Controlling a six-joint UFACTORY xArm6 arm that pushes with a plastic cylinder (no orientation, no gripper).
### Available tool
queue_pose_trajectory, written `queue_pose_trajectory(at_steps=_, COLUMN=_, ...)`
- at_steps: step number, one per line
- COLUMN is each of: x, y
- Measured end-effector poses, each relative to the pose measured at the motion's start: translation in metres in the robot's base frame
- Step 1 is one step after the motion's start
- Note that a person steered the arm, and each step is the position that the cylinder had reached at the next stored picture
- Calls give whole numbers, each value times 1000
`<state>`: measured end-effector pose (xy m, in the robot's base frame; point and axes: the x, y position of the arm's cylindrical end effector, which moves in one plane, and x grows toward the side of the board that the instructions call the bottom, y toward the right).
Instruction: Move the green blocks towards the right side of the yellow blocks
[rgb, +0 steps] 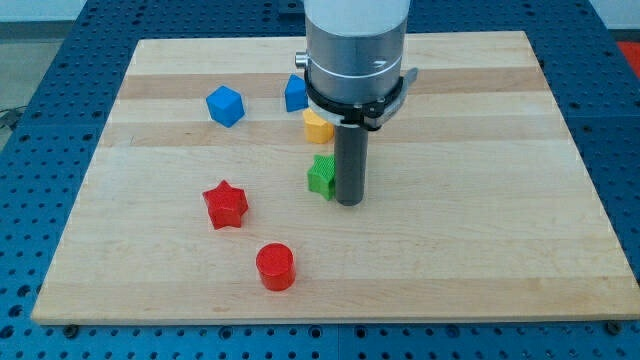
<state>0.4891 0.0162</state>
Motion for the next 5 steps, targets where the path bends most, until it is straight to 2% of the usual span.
queue_pose_trajectory(at_steps=2, x=33, y=-22)
queue_pose_trajectory(at_steps=3, x=29, y=-41)
queue_pose_trajectory(at_steps=5, x=-18, y=-46)
